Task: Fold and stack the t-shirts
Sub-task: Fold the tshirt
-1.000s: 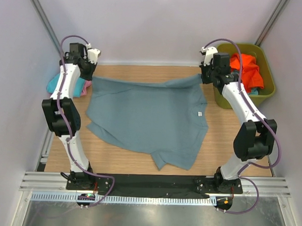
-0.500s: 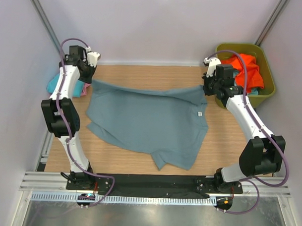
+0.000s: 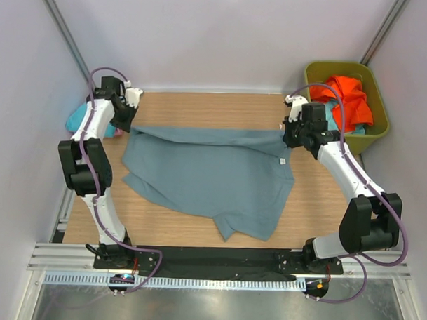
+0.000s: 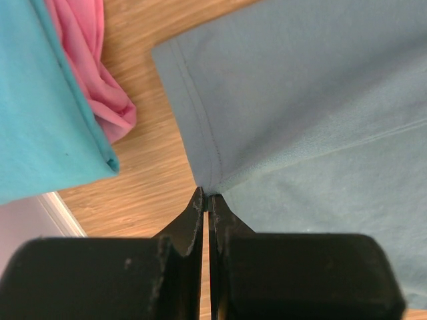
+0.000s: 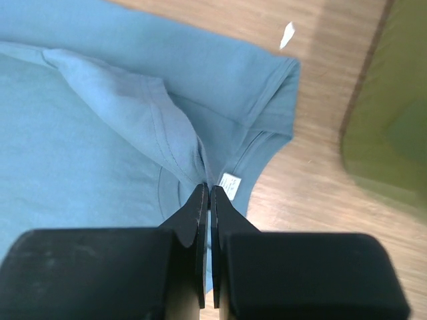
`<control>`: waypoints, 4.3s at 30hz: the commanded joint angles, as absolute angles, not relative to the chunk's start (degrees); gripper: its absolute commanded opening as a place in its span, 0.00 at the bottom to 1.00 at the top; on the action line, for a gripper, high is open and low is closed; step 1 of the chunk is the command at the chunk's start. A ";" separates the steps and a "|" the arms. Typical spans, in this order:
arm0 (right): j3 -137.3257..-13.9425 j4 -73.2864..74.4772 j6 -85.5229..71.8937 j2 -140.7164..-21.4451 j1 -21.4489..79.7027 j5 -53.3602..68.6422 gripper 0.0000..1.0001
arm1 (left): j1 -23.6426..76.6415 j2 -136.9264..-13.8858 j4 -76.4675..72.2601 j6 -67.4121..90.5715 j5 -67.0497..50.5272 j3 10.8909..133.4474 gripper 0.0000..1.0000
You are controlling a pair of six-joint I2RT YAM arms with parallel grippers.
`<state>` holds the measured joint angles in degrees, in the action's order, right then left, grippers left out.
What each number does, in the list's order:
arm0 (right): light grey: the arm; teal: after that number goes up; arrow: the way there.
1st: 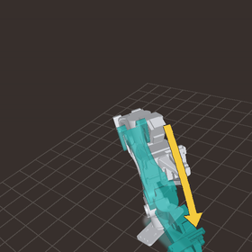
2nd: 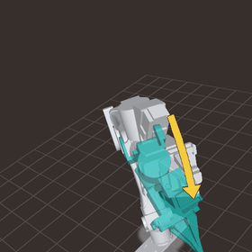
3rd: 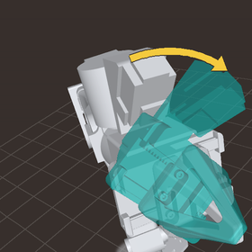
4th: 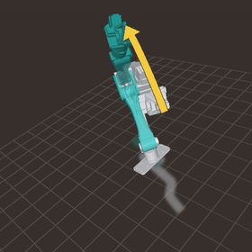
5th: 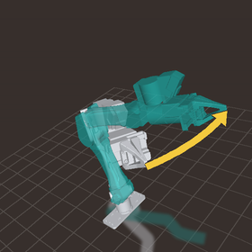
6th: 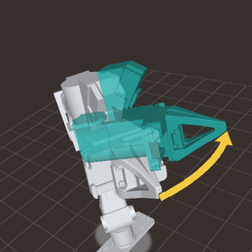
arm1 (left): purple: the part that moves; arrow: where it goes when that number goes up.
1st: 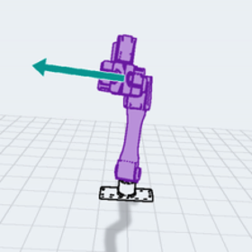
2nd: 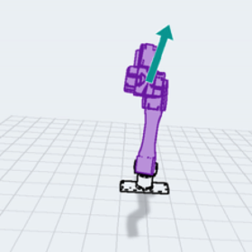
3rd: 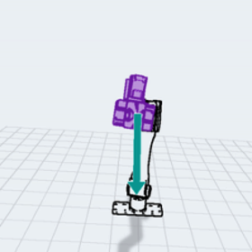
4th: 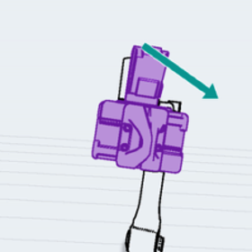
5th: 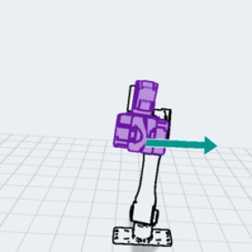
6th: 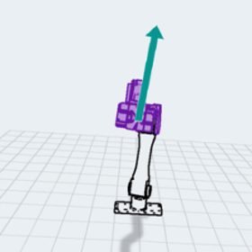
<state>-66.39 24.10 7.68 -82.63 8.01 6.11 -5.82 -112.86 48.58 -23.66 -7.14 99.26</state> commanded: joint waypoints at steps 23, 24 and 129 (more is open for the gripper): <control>-65.12 26.46 -1.13 -78.74 10.11 15.81 0.48 | -7.65 -107.04 52.08 -20.22 -6.32 95.95 0.63; -65.39 25.93 -2.27 -79.62 10.02 16.78 0.48 | -7.73 -108.62 54.12 -19.17 -7.20 97.28 0.61; -102.29 23.99 -0.18 -130.42 6.42 6.86 0.28 | -2.38 -143.52 63.81 -6.59 -12.85 128.49 0.38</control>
